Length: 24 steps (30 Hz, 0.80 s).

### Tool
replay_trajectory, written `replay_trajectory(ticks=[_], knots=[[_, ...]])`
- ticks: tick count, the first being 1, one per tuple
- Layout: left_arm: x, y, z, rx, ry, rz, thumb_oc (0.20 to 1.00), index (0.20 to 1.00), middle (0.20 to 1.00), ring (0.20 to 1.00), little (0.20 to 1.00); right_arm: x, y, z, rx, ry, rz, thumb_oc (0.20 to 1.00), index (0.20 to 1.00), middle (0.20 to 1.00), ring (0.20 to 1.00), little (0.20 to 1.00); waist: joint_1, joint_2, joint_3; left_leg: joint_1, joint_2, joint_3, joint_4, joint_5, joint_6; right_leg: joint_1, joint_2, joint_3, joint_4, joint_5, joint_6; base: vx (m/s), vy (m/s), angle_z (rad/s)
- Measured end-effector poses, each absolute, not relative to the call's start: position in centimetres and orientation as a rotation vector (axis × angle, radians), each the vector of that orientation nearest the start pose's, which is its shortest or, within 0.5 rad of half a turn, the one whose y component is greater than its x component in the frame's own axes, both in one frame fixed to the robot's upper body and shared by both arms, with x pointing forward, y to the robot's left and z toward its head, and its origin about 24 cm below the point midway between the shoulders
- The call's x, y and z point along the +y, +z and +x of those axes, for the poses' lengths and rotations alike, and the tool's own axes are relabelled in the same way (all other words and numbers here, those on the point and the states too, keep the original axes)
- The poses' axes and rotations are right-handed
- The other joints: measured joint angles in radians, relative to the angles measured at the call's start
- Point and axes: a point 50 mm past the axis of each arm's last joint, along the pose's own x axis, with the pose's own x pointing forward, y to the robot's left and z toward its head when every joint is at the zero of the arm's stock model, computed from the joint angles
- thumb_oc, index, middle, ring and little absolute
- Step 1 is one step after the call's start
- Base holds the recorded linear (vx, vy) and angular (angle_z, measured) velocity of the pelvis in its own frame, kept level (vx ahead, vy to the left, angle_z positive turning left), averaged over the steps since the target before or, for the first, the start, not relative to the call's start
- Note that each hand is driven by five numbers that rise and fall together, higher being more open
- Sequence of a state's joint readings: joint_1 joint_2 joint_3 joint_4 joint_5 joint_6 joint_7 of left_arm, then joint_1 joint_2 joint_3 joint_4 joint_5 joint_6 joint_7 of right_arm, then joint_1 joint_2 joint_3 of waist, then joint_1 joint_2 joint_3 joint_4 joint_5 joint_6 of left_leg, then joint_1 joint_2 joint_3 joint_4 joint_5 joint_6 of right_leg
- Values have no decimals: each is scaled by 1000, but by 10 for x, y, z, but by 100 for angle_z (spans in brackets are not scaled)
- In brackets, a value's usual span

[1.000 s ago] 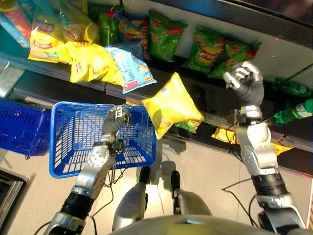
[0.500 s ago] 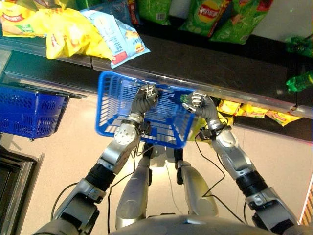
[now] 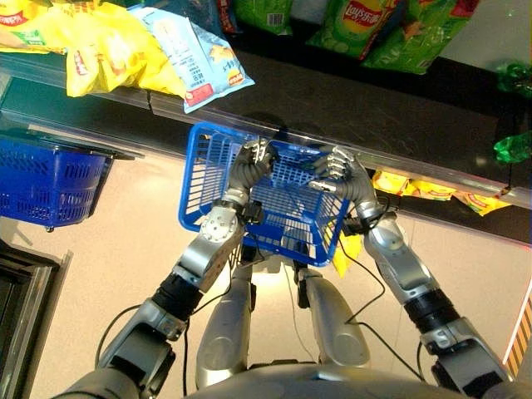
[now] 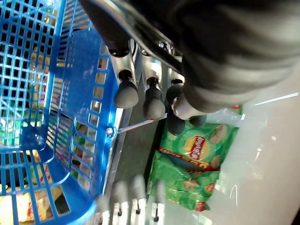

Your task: Pick up the snacks into the basket

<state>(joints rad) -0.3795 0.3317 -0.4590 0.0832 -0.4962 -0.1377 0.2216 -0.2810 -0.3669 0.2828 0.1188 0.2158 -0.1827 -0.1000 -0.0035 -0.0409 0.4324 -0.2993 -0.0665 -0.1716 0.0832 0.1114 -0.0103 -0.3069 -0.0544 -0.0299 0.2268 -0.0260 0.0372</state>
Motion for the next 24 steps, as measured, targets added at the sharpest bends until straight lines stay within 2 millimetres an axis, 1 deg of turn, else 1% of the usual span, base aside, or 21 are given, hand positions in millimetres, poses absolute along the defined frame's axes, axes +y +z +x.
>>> replay_trajectory(ticks=[1,2,3,4,6,7,8,9,10,12,13,14,15,16,17,18,19,20,21,22,24], knots=[[101,105,299,-208,-278,-112,200,200,200,200,200,-144,98,297,-273,208,-163,1000,1000,1000,1000,1000,2,1,-1,13,1,-5,-9,-4,-5,14,0,-3,-8,0,0,72,0,4],[112,97,296,-184,-254,-114,200,200,200,200,200,-146,102,297,-288,200,-159,1000,1000,1000,1000,1000,8,2,-4,39,4,-6,-22,-3,-4,41,2,-4,-25,1,3,83,-9,2],[114,94,294,-172,-243,-123,200,200,200,200,200,-147,104,296,-298,192,-157,1000,1000,1000,1000,1000,13,1,-7,44,5,-5,-24,-3,-4,45,2,-4,-24,1,2,69,-10,1],[123,88,291,-156,-213,-131,200,200,200,200,200,-149,111,298,-324,184,-155,1000,1000,1000,1000,1000,20,1,-14,46,6,-6,-26,-3,-4,47,2,-6,-27,1,1,79,-19,3],[132,81,288,-135,-178,-139,200,200,200,200,200,-150,118,300,-350,178,-154,1000,1000,1000,1000,1000,28,3,-20,45,5,-9,-27,-3,-4,50,1,-10,-30,2,0,63,-12,5],[140,73,282,-108,-155,-159,200,200,200,200,200,-150,127,303,-380,173,-167,1000,1000,1000,1000,1000,48,5,-23,55,6,-15,-33,-3,-4,65,2,-13,-44,6,-2,46,-9,9],[145,67,277,-91,-138,-164,200,200,200,200,200,-150,134,305,-404,171,-171,1000,1000,1000,1000,1000,47,6,-27,62,5,-21,-36,-3,-4,78,2,-19,-56,8,-2,35,-12,16],[149,61,273,-69,-123,-166,200,200,200,200,200,-150,140,308,-424,162,-170,1000,1000,1000,1000,1000,60,8,-41,59,5,-27,-40,-2,-3,81,1,-29,-60,8,-2,8,-18,25],[154,54,266,-44,-109,-186,200,200,200,200,200,-150,153,313,-469,146,-201,1000,1000,1000,1000,1000,82,10,-52,61,4,-36,-40,-2,-3,95,1,-39,-77,10,-3,-16,-26,28],[157,49,260,-22,-107,-187,200,200,200,200,200,-151,170,320,-523,122,-242,1000,1000,1000,1000,1000,98,12,-65,61,3,-53,-38,0,-3,106,1,-57,-90,8,-4,-38,-33,28],[160,47,258,-16,-105,-183,200,200,200,200,200,-150,177,324,-545,110,-251,1000,1000,1000,1000,1000,126,13,-70,60,1,-63,-38,1,-4,111,0,-67,-92,6,-6,-81,-61,40],[160,48,257,-18,-110,-182,200,200,200,200,200,-147,194,336,-583,87,-278,1000,1000,1000,1000,1000,142,13,-78,51,-1,-85,-33,1,-9,114,1,-88,-93,1,-8,-73,-73,50],[160,49,257,-23,-119,-179,200,200,200,200,200,-146,200,340,-595,69,-280,1000,1000,1000,1000,1000,168,13,-85,42,-5,-107,-33,4,-12,113,1,-98,-90,-5,-8,-74,-95,71],[156,53,260,-38,-140,-175,200,200,200,200,200,-149,209,347,-609,34,-314,1000,1000,1000,1000,1000,189,14,-86,26,-9,-140,-26,7,-18,114,1,-125,-90,-11,-9,-22,-74,76],[154,57,262,-52,-151,-175,200,200,200,200,200,-154,216,352,-614,9,-339,1000,1000,1000,1000,1000,201,14,-86,14,-13,-166,-23,10,-27,113,1,-150,-90,-14,-11,-8,-63,76],[152,60,264,-63,-161,-175,200,200,200,200,200,-159,221,355,-617,-15,-356,1000,1000,1000,1000,1000,201,12,-87,4,-15,-180,-22,10,-32,111,-1,-162,-91,-17,-12,-16,-38,78],[152,64,265,-79,-169,-170,200,200,200,200,200,-164,227,356,-630,-47,-376,1000,1000,1000,1000,1000,227,14,-88,-14,-20,-207,-18,13,-38,110,0,-185,-89,-25,-13,1,9,88],[151,68,268,-96,-177,-169,200,200,200,200,200,-173,233,361,-627,-90,-410,1000,1000,1000,1000,1000,242,15,-89,-35,-28,-233,0,9,-43,105,-2,-216,-83,-33,-13,-7,40,83],[151,70,269,-101,-176,-166,200,200,200,200,200,-176,236,366,-616,-112,-420,1000,1000,1000,1000,1000,248,14,-89,-44,-32,-244,10,8,-44,99,-7,-230,-71,-42,-13,8,57,81],[153,71,270,-105,-178,-156,200,200,200,200,200,-179,239,370,-604,-143,-431,1000,1000,1000,1000,1000,262,15,-89,-62,-38,-236,21,9,-42,80,-19,-230,-28,-71,-6,-6,35,51],[154,71,270,-106,-172,-150,200,200,200,200,200,-179,236,373,-583,-148,-446,1000,1000,1000,1000,1000,289,13,-88,-74,-61,-243,34,9,-42,54,-45,-230,34,-109,4,-12,35,37]])
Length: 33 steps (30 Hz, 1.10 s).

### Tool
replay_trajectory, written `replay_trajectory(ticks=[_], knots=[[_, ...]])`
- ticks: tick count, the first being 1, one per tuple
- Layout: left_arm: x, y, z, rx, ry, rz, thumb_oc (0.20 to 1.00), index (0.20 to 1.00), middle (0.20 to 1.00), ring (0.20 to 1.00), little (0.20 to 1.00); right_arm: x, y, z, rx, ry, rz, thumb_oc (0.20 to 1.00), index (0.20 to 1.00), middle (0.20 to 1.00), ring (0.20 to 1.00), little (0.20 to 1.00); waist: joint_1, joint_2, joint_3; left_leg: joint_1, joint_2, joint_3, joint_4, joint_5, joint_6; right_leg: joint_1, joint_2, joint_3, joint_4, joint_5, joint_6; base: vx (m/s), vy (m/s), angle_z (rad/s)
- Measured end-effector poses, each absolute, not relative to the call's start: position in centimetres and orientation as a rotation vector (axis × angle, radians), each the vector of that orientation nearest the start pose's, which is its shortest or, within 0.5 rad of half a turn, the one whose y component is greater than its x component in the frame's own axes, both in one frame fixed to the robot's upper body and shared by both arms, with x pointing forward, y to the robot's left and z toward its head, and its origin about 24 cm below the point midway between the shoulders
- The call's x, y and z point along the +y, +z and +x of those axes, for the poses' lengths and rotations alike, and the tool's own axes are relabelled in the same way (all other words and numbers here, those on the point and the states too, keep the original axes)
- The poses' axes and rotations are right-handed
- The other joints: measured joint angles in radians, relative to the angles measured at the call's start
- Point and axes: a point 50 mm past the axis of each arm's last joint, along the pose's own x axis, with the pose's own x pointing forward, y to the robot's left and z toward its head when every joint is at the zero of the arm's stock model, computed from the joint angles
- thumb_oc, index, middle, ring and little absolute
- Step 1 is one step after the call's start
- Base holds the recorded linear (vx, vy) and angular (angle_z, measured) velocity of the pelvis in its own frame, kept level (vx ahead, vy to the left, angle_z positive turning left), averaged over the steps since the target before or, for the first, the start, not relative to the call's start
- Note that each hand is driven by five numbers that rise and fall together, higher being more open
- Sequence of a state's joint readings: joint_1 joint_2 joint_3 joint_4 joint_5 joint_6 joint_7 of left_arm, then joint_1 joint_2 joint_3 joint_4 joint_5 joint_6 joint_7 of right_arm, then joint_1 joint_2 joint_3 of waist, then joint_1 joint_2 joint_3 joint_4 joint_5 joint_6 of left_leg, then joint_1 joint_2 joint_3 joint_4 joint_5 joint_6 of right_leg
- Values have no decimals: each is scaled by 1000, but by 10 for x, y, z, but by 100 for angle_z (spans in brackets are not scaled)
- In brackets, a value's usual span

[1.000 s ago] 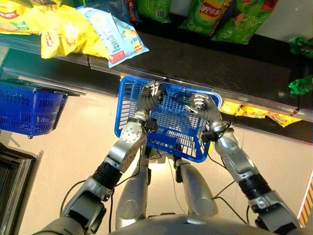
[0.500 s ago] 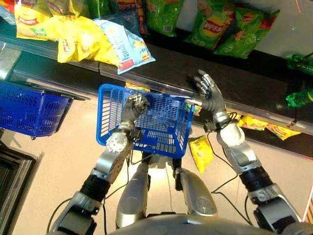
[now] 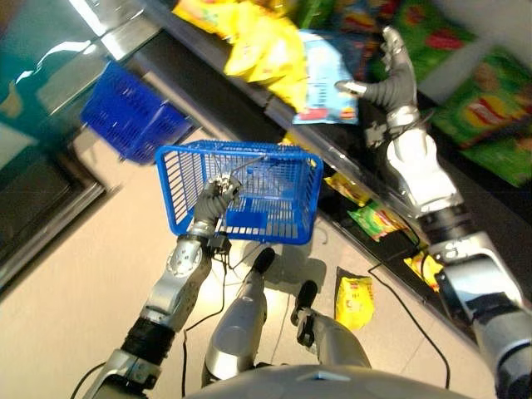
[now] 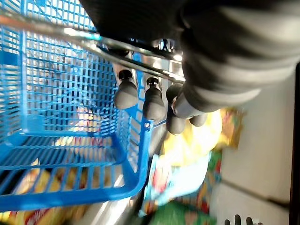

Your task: Pick up the snacks into the basket

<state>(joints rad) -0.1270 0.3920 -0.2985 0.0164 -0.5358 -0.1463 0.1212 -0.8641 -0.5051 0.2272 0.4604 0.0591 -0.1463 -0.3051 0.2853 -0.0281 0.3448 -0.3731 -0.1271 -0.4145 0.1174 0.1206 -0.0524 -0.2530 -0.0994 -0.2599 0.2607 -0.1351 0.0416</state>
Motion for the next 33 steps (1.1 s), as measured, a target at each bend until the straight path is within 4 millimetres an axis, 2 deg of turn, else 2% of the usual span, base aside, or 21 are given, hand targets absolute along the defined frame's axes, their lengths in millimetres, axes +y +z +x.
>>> replay_trajectory(ticks=[2,4,7,8,10,15,20,27,33], knots=[[155,71,270,-108,-165,-151,200,200,200,200,200,-179,230,377,-555,-148,-459,1000,1000,1000,1000,1000,26,0,2,-10,-14,-1,10,1,1,-14,-14,-2,29,-15,6,9,26,20],[154,76,272,-134,-163,-152,200,200,200,200,200,-188,224,385,-484,-188,-480,1000,1000,1000,1000,1000,29,-1,6,-40,-28,-26,27,0,0,-36,-24,-24,44,-22,10,22,10,29],[155,83,277,-159,-146,-152,200,200,200,200,200,-189,223,390,-453,-207,-480,1000,1000,1000,1000,1000,47,-9,31,-68,-38,-37,47,-1,-2,-56,-29,-38,58,-26,11,47,22,18],[154,91,281,-186,-150,-149,200,200,200,200,200,-193,227,394,-435,-236,-479,1000,1000,1000,1000,1000,51,-12,57,-82,-46,-56,58,-2,-3,-59,-31,-56,62,-27,12,58,30,32],[153,100,286,-218,-144,-145,200,200,200,200,200,-197,239,396,-452,-277,-473,1000,1000,1000,1000,1000,57,-14,92,-101,-46,-52,70,-2,-2,-63,-33,-74,66,-29,15,110,-8,32],[153,105,289,-231,-131,-138,200,200,200,200,200,-203,252,404,-428,-328,-470,1000,1000,1000,1000,1000,62,-24,128,-128,-69,-45,90,-1,7,-79,-57,-74,96,-53,33,87,-11,20],[153,106,290,-236,-132,-132,200,200,200,200,200,-210,259,411,-382,-372,-464,1000,1000,1000,1000,1000,65,-31,133,-127,-80,-27,113,2,24,-69,-78,-73,115,-66,46,3,38,2],[144,118,288,-281,-164,-137,200,200,200,200,200,-223,252,416,-287,-428,-448,1000,1000,1000,1000,1000,66,-32,134,-123,-77,-24,117,-5,23,-67,-82,-76,124,-71,42,47,-7,-1],[134,123,284,-298,-217,-128,200,200,200,200,200,-238,274,418,-230,-539,-459,1000,1000,1000,1000,1000,75,-32,133,-122,-82,-28,107,-2,24,-70,-94,-83,140,-84,50,36,-17,6]])
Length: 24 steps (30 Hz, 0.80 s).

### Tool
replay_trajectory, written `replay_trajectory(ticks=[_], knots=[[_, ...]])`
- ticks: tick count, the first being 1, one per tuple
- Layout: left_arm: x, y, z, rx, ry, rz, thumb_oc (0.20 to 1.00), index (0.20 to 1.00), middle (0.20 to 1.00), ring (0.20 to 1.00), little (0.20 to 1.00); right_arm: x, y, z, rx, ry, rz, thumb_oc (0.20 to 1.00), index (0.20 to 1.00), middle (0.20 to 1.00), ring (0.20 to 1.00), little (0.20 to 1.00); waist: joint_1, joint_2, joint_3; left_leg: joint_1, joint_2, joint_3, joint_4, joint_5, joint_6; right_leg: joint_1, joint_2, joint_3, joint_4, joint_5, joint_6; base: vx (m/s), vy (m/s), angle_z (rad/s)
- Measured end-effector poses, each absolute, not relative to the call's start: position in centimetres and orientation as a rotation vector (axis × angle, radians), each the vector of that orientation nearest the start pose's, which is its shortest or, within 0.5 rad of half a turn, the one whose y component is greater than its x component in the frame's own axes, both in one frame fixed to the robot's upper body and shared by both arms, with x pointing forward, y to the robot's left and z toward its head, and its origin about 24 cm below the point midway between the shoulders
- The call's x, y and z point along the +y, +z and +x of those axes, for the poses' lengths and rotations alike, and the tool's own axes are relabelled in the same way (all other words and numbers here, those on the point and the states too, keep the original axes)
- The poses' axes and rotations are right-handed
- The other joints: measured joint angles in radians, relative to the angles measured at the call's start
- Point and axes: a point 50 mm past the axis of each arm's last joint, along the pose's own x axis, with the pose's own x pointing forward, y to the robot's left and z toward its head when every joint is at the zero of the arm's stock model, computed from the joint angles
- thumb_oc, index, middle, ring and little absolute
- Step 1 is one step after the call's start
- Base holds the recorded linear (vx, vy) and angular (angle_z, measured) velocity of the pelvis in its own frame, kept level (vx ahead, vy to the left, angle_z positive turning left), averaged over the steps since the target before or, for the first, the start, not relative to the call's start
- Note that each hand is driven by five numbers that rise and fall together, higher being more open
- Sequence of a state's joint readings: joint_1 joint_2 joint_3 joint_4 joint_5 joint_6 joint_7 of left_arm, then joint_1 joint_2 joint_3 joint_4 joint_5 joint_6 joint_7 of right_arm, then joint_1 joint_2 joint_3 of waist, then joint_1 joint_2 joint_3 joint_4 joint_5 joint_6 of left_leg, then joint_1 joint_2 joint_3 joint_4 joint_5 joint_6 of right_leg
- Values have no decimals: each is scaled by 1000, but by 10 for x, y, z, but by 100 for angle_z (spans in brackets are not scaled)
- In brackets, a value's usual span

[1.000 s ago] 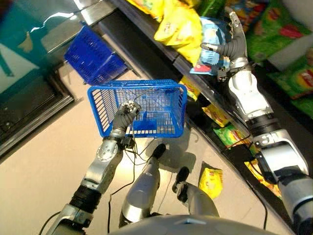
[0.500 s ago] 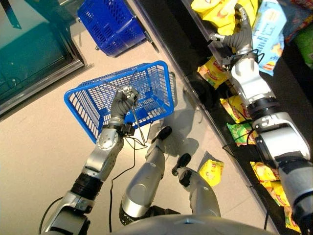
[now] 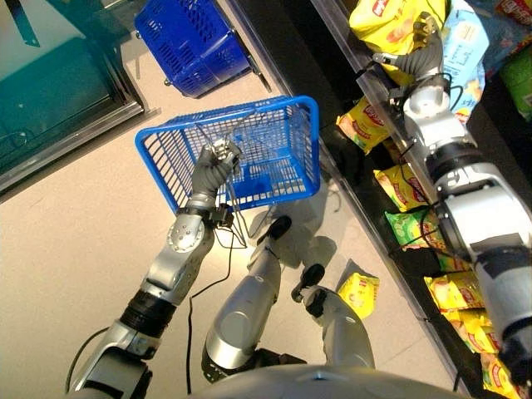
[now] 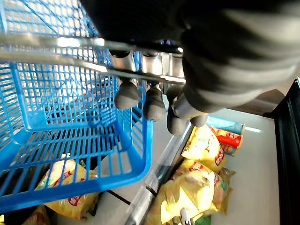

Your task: Pick up the snacks into the basket

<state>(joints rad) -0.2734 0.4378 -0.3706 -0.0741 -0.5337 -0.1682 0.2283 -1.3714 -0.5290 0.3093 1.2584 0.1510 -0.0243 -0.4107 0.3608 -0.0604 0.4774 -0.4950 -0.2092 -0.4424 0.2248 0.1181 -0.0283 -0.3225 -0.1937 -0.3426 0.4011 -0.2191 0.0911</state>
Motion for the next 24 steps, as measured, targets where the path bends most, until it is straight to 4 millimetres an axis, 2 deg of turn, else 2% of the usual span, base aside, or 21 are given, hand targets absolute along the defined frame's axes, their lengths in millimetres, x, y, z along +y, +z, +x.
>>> replay_trajectory(ticks=[7,8,9,17,21,24], knots=[[133,126,284,-309,-219,-128,200,200,200,200,200,-240,280,417,-206,-588,-484,1000,1000,1000,1000,1000,7,0,0,-1,0,-2,-4,1,1,6,2,-4,-14,0,1,8,-5,1],[133,126,284,-308,-220,-128,200,200,200,200,200,-241,283,417,-200,-596,-485,498,498,498,498,498,8,1,0,-2,0,-3,-4,0,0,8,2,-7,-16,0,1,12,-13,5],[133,126,284,-308,-220,-127,200,200,200,200,200,-241,284,417,-197,-597,-485,200,200,200,200,200,9,1,0,-2,-1,-4,-4,0,0,8,2,-9,-17,-1,1,16,-12,5],[130,124,283,-300,-232,-125,200,200,200,200,200,-240,284,417,-201,-590,-510,200,200,200,200,200,8,1,-1,-5,-2,-9,-4,-2,-3,2,1,-12,-11,-1,1,0,0,0],[130,124,283,-299,-230,-126,200,200,200,200,200,-249,291,414,-218,-616,-521,200,200,200,200,200,8,1,-1,-7,-3,-11,-2,-2,-3,-1,0,-12,-7,-1,1,0,0,0],[130,123,283,-298,-224,-127,200,200,200,200,200,-248,293,414,-234,-612,-521,200,200,200,200,200,7,1,-1,-15,-3,-12,-3,-2,-3,-10,0,-12,0,-3,-1,0,0,0]])
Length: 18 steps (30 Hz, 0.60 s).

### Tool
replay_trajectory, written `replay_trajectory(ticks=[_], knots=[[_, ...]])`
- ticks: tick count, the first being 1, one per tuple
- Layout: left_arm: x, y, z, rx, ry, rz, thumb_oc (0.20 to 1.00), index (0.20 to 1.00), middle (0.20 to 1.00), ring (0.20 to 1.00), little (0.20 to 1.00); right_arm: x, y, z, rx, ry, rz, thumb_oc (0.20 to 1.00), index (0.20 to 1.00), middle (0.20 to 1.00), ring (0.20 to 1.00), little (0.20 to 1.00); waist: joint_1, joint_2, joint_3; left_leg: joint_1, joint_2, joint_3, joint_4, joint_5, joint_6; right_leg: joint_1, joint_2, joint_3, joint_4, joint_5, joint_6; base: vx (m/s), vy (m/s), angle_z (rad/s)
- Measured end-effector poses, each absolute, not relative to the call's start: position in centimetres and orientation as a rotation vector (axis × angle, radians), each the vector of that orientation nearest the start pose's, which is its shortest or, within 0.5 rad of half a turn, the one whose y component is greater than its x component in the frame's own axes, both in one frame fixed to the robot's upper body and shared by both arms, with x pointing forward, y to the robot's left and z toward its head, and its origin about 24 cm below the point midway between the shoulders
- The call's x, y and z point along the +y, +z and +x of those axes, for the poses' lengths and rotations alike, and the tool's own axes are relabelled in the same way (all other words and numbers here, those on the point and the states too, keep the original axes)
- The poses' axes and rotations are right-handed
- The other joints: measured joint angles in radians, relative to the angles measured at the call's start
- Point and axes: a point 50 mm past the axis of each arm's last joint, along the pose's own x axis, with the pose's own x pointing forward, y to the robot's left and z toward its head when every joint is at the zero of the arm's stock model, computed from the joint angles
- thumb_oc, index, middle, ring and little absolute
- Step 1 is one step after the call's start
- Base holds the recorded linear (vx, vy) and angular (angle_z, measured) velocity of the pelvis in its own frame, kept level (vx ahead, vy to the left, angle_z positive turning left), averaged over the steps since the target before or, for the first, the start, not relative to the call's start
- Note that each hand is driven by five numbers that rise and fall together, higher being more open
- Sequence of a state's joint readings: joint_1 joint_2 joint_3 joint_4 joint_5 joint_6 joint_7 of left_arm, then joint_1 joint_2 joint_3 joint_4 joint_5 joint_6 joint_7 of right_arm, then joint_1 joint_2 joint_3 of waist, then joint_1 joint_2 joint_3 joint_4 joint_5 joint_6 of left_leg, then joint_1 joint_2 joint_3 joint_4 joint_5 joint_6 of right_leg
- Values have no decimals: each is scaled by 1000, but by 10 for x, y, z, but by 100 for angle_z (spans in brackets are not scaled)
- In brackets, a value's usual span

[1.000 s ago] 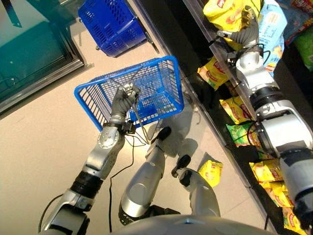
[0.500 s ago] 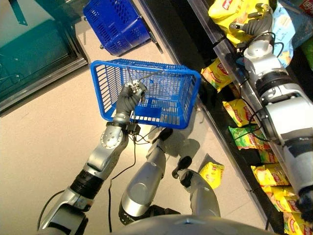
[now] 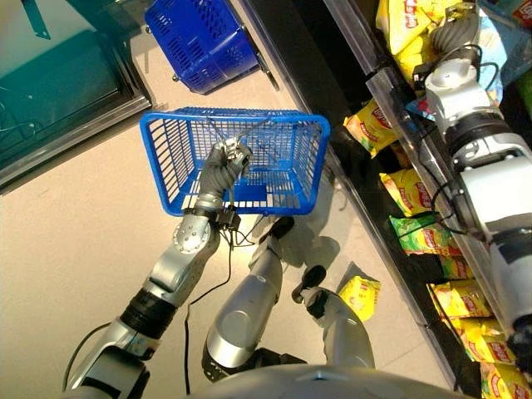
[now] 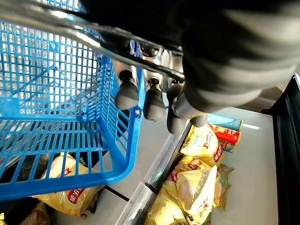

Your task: Pick up the snacks into the basket

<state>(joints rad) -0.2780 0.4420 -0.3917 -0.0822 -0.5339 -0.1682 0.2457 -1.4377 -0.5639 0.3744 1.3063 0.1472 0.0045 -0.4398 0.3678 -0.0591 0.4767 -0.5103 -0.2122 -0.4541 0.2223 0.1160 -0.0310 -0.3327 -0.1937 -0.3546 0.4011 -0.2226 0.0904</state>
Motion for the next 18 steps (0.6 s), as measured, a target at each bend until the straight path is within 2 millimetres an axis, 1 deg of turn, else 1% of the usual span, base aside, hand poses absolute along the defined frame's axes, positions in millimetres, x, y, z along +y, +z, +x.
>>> replay_trajectory(ticks=[3,12,15,16,17,18], knots=[[130,123,283,-297,-220,-128,200,200,200,200,200,-246,300,414,-251,-611,-515,200,200,200,200,200,-1,0,0,-8,0,0,0,0,0,-8,0,-1,2,-2,-1,0,0,0],[130,123,283,-296,-206,-130,200,200,200,200,200,-241,299,415,-258,-596,-526,200,200,200,200,200,-17,0,0,-7,1,5,4,0,0,-7,0,-1,3,-3,-1,0,0,0],[131,124,283,-298,-204,-130,200,200,200,200,200,-236,302,415,-290,-575,-463,200,200,200,200,200,-26,0,0,-6,2,10,4,0,0,-7,0,1,2,-3,-1,-36,28,-2],[131,124,283,-299,-204,-130,200,200,200,200,200,-235,302,414,-299,-568,-457,200,200,200,200,200,-28,0,0,-6,2,13,8,11,8,-7,1,2,0,-1,-2,-98,90,-4],[131,124,283,-299,-202,-131,200,200,200,200,200,-232,301,414,-318,-556,-457,200,200,200,200,200,-29,0,0,-4,3,10,5,-3,-4,-4,-1,1,5,-2,-1,-96,85,-3],[131,124,283,-299,-200,-131,200,200,200,200,200,-227,299,412,-353,-533,-430,200,200,200,200,200,-42,0,0,-3,3,17,11,7,7,-2,-1,5,2,-1,-1,-26,18,-3]])
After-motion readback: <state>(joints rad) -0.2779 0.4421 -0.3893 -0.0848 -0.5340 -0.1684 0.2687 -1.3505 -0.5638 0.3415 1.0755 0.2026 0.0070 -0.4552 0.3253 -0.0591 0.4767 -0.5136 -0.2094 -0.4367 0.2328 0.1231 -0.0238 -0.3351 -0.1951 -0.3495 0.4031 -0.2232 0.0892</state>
